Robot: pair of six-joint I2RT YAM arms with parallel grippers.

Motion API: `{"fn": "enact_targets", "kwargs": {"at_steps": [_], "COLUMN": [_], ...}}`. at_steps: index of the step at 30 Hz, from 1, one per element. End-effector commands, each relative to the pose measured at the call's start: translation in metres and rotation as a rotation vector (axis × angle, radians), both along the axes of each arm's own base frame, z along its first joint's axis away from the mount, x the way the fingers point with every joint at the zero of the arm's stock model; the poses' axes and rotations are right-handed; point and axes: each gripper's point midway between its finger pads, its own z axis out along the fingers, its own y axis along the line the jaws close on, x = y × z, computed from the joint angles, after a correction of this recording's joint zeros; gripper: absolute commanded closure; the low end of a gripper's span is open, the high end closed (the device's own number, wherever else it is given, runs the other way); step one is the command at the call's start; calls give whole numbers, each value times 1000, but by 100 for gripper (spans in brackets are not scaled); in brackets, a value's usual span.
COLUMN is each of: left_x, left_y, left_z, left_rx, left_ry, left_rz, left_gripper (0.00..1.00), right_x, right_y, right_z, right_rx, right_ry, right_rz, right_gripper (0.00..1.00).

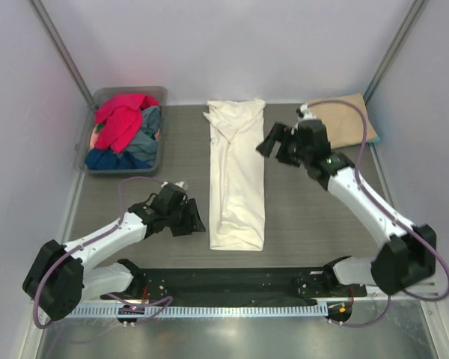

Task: Fold and stack the t-shirts

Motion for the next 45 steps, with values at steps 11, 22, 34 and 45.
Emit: {"fn": "enact_targets", "kwargs": {"at_steps": [11,22,34,45], "left_x": [-23,-29,-33,-46], "left_y": [-27,-30,-42,-18], "left_z": [-21,-38,-65,-52], "left_rx": [-134,-96,-63,-80], "left_ry": [-3,12,73,59], "left_rz": [31,35,25,104], "left_gripper": [45,45,83,100], "right_x": [-234,-225,-254,-270], "right_y": [10,15,13,-8], "right_z": [-193,-212,-226,-225], "right_rx": [-60,-77,-74,-57], "right_ry": [472,452,521,526], "right_rz": [89,92,179,118], "right_gripper": [26,36,81,99]}}
